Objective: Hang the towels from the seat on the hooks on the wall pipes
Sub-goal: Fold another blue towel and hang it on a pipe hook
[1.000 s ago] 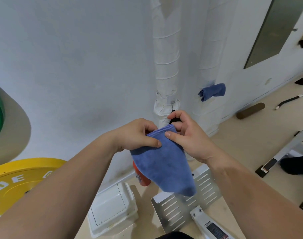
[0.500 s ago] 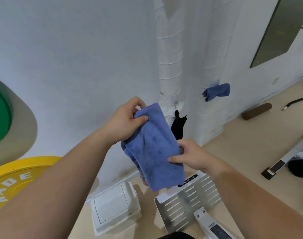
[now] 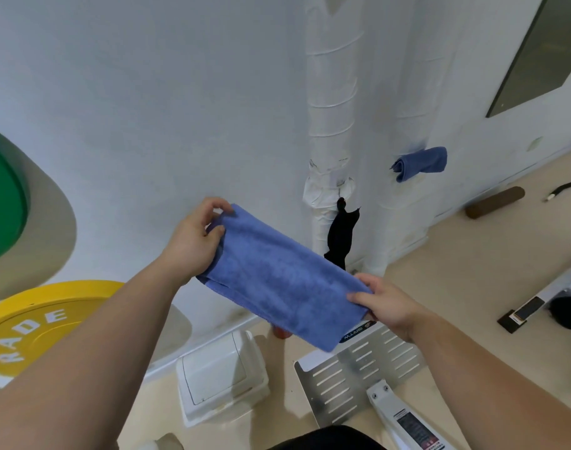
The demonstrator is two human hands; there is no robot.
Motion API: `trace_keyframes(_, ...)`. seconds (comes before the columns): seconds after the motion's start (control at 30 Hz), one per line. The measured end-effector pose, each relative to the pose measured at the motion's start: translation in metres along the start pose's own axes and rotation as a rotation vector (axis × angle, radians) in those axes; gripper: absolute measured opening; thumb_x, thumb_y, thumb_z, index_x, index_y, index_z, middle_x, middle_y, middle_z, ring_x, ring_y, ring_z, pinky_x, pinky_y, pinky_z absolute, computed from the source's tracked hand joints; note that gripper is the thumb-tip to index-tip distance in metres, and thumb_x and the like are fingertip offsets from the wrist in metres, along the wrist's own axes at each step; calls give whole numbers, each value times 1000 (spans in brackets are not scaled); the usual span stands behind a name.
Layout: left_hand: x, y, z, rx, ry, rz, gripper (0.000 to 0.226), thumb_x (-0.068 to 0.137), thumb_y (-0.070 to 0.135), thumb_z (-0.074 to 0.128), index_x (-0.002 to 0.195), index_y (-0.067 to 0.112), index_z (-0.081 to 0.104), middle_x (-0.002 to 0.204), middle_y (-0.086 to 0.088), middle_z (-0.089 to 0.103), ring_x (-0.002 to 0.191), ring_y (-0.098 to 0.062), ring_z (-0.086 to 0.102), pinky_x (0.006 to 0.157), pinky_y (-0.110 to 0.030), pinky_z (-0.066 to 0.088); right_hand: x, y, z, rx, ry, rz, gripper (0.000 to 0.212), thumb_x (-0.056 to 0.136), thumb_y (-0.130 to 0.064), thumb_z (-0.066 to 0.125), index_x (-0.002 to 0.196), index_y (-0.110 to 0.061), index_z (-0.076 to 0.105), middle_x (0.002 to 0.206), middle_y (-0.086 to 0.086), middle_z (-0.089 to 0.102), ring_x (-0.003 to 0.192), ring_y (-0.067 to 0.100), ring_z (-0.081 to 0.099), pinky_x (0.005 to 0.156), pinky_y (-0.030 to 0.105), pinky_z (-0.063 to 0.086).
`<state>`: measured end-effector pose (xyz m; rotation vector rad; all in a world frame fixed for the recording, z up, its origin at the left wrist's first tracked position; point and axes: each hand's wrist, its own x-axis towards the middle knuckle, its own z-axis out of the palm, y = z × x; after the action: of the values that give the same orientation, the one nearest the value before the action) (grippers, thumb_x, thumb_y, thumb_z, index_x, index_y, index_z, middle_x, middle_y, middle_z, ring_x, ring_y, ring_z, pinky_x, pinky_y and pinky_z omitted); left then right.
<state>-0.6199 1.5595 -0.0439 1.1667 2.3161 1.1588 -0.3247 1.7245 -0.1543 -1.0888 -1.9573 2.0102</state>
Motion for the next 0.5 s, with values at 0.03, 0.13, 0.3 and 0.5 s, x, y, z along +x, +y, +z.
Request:
trace_keyframes(0.03, -2, -7, 2, 16, -4, 7, 39, 97, 2, 46, 101, 38, 62, 107, 9, 67, 99, -15, 61, 86, -35, 49, 0, -1, -3, 38, 62, -14, 16, 98, -9, 60, 111, -18, 62, 99, 10, 70, 86, 19, 67, 76, 41, 59)
trace_keyframes(0.13, -9, -24, 17, 0, -15, -36, 39, 96, -1, 46, 87, 28, 72, 98, 11, 68, 89, -4, 60, 78, -26, 43, -1, -7, -7, 175, 184, -58, 30, 102, -5, 53, 121, -29, 52, 105, 12, 71, 83, 20, 71, 66, 39, 61)
trace_keyframes(0.3, -27, -32, 46, -160, 50, -169, 36, 98, 1, 47, 108, 23, 74, 114, 13, 66, 103, 6, 57, 90, -16, 44, -6, -15, -2, 224, 250, -102, 26, 106, -8, 44, 102, -27, 63, 100, 4, 70, 74, 10, 68, 54, 29, 52)
trace_keyframes(0.5, -45, -25, 70, -118, -10, -3, 45, 93, -4, 53, 129, 21, 65, 126, 7, 56, 110, 13, 51, 94, -7, 39, -4, -22, 17, 81, 265, -77, 36, 86, 9, 60, 110, -18, 66, 106, 14, 69, 71, 14, 70, 57, 31, 56)
